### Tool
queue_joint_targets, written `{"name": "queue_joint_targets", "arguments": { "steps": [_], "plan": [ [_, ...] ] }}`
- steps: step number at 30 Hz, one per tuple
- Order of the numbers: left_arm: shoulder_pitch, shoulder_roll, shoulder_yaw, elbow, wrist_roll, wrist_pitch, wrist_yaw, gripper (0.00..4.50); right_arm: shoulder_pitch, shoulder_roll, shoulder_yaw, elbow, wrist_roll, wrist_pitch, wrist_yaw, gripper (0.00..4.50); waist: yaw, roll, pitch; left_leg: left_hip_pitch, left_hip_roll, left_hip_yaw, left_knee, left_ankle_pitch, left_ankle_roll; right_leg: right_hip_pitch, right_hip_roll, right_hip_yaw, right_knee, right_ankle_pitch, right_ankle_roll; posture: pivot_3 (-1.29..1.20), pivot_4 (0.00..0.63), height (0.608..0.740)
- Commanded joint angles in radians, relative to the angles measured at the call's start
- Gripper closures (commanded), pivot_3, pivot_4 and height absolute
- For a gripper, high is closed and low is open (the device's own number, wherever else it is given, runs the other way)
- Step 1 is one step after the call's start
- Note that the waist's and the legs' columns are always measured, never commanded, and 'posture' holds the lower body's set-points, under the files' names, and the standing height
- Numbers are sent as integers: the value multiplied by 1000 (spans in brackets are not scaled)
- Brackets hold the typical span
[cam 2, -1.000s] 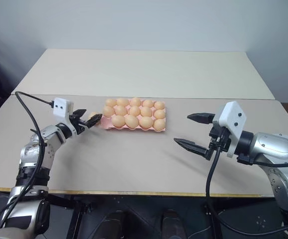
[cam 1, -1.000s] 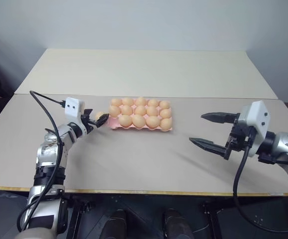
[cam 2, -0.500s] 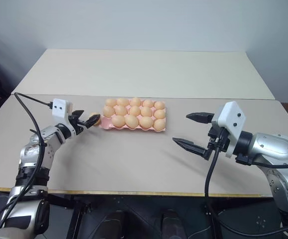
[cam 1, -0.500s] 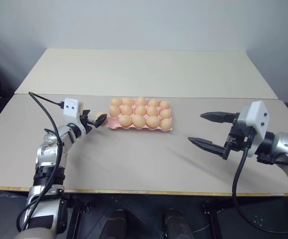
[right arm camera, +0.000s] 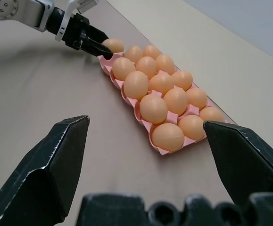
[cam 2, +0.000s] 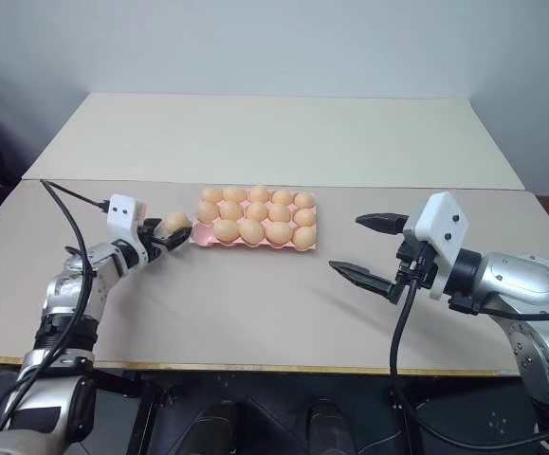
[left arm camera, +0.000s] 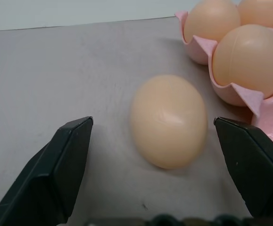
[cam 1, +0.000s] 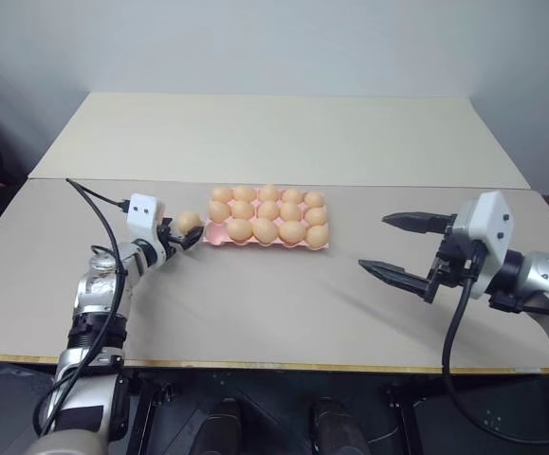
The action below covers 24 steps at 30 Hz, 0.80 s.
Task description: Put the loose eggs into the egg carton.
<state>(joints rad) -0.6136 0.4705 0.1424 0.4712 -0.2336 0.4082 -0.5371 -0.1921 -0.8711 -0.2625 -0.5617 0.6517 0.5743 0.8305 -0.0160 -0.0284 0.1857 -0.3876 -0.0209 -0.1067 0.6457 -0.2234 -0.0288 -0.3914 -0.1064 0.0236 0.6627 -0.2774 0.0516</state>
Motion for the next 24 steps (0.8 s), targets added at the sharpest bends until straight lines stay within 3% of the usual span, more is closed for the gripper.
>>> {"name": "queue_joint_targets", "arguments": {
  "steps": [1,7,10,17,24],
  "plan": [
    [-50,3,-8,31,15,-44,-13,12,-14,3,-14,-35,28,3,-6,0,1,0,0,0,0,0,0,0,0,0,0,0,0,0,0,0,150,740],
    [-87,1,-28,95,23,-51,-56,12,-22,3,-8,-35,30,1,-9,0,-1,0,0,0,0,0,0,0,0,0,0,0,0,0,0,0,150,740],
    [-98,0,-32,107,20,-34,-76,615,-25,4,-7,-36,31,0,-12,0,0,0,0,0,0,0,0,0,0,0,0,0,0,0,0,0,150,740],
    [-98,0,-32,104,39,-39,-59,2759,-24,10,-7,-45,30,1,-18,0,-1,0,0,0,0,0,0,0,0,0,0,0,0,0,0,0,150,740],
    [-54,41,1,27,31,-29,-52,2759,-24,23,-3,-52,26,-1,-25,0,-5,0,0,0,0,0,0,0,0,0,0,0,0,0,0,0,150,740]
  ]
}}
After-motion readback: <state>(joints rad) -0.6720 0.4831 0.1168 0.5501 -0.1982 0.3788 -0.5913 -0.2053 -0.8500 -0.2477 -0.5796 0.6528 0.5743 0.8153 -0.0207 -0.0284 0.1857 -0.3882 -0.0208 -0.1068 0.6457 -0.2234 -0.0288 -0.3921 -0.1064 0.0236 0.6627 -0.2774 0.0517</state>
